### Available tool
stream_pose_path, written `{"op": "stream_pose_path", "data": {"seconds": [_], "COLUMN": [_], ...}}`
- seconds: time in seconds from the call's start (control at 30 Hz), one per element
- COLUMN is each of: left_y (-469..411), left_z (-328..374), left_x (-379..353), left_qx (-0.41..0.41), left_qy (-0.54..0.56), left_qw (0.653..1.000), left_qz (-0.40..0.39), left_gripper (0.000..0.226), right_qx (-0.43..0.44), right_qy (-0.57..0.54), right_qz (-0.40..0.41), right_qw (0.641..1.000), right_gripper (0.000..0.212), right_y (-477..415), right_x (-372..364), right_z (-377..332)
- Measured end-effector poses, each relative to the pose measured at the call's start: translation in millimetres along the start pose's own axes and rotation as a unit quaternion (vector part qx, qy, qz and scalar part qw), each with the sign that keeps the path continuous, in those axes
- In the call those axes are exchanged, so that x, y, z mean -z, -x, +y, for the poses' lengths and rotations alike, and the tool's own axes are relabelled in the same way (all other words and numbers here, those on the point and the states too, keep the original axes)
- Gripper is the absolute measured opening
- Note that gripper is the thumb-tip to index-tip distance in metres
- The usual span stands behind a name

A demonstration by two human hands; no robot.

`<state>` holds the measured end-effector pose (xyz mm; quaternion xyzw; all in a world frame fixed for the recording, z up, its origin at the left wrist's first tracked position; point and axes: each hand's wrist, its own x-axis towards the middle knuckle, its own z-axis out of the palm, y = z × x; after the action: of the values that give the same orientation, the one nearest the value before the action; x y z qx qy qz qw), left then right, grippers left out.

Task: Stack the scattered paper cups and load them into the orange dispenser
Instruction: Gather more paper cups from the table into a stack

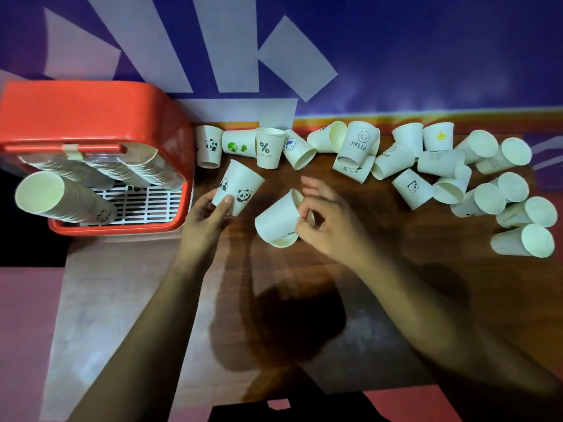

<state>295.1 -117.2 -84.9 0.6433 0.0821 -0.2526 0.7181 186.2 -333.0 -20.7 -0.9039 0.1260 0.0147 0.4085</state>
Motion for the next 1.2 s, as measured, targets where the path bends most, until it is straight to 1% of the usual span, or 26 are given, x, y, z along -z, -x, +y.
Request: {"op": "stream_pose_path", "data": {"seconds": [0.07,0.17,0.23,0.27,0.33,0.37,0.43,0.47,0.53,0.57,0.6,0.63,0.67,0.7,0.73,0.77,0.83,0.87,0.93,1.0,1.03,1.13,1.2], "left_y": [7,17,23,25,31,34,39,41,44,45,45,45,46,46,46,46,46,45,40,31,25,-1,-21], "left_z": [0,2,2,1,-2,-4,-5,-7,-9,-11,-11,-12,-12,-12,-12,-12,-12,-11,-9,-4,-1,8,15], "left_x": [5,12,16,18,20,20,19,18,18,18,17,17,17,16,14,11,4,0,-6,-8,-8,-9,-14], "left_qx": [-0.002,-0.003,-0.006,-0.008,-0.006,-0.002,0.003,0.006,0.011,0.013,0.014,0.015,0.016,0.018,0.021,0.024,0.025,0.023,0.013,0.007,0.007,-0.01,-0.022], "left_qy": [-0.002,0.009,0.007,0.002,0.002,0.01,0.026,0.027,0.027,0.028,0.031,0.033,0.035,0.034,0.031,0.024,0.005,-0.005,-0.047,-0.102,-0.122,-0.187,-0.227], "left_qw": [1.0,1.0,1.0,1.0,1.0,1.0,1.0,0.999,0.999,0.999,0.998,0.998,0.998,0.997,0.995,0.993,0.988,0.985,0.979,0.979,0.981,0.98,0.973], "left_qz": [-0.003,0.003,0.008,0.006,-0.001,-0.004,-0.014,-0.021,-0.035,-0.039,-0.044,-0.049,-0.059,-0.074,-0.094,-0.115,-0.155,-0.173,-0.199,-0.176,-0.148,-0.069,-0.046], "left_gripper": [0.057,0.055,0.046,0.039,0.028,0.028,0.039,0.046,0.048,0.046,0.043,0.041,0.04,0.042,0.044,0.046,0.046,0.047,0.049,0.044,0.037,0.022,0.011], "right_qx": [0.022,0.078,0.118,0.138,0.15,0.146,0.147,0.15,0.135,0.116,0.08,0.017,-0.046,-0.091,-0.11,-0.106,-0.066,-0.055,-0.042,-0.028,-0.025,-0.013,-0.012], "right_qy": [0.053,0.121,0.155,0.176,0.204,0.207,0.204,0.207,0.216,0.202,0.158,0.08,-0.01,-0.1,-0.163,-0.185,-0.176,-0.172,-0.174,-0.142,-0.114,-0.033,0.006], "right_qz": [-0.012,0.017,0.015,0.006,-0.033,-0.056,-0.087,-0.093,-0.098,-0.086,-0.062,-0.032,0.005,0.042,0.064,0.063,0.046,0.055,0.089,0.109,0.108,0.077,0.042], "right_qw": [0.998,0.989,0.981,0.975,0.967,0.966,0.964,0.962,0.962,0.969,0.982,0.996,0.999,0.99,0.978,0.975,0.981,0.982,0.98,0.984,0.987,0.996,0.999], "right_gripper": [0.01,0.019,0.022,0.019,0.013,0.011,0.008,0.014,0.037,0.047,0.053,0.054,0.052,0.05,0.047,0.042,0.027,0.022,0.024,0.022,0.021,0.021,0.021], "right_y": [1,3,5,6,8,9,8,8,10,10,10,11,10,9,8,8,7,8,9,13,16,24,27], "right_x": [-4,-11,-18,-22,-33,-39,-51,-56,-65,-66,-65,-61,-55,-49,-43,-39,-34,-32,-29,-26,-25,-33,-45], "right_z": [-3,-1,1,3,9,12,17,20,22,21,17,11,2,-6,-13,-19,-26,-27,-21,-14,-9,4,10]}}
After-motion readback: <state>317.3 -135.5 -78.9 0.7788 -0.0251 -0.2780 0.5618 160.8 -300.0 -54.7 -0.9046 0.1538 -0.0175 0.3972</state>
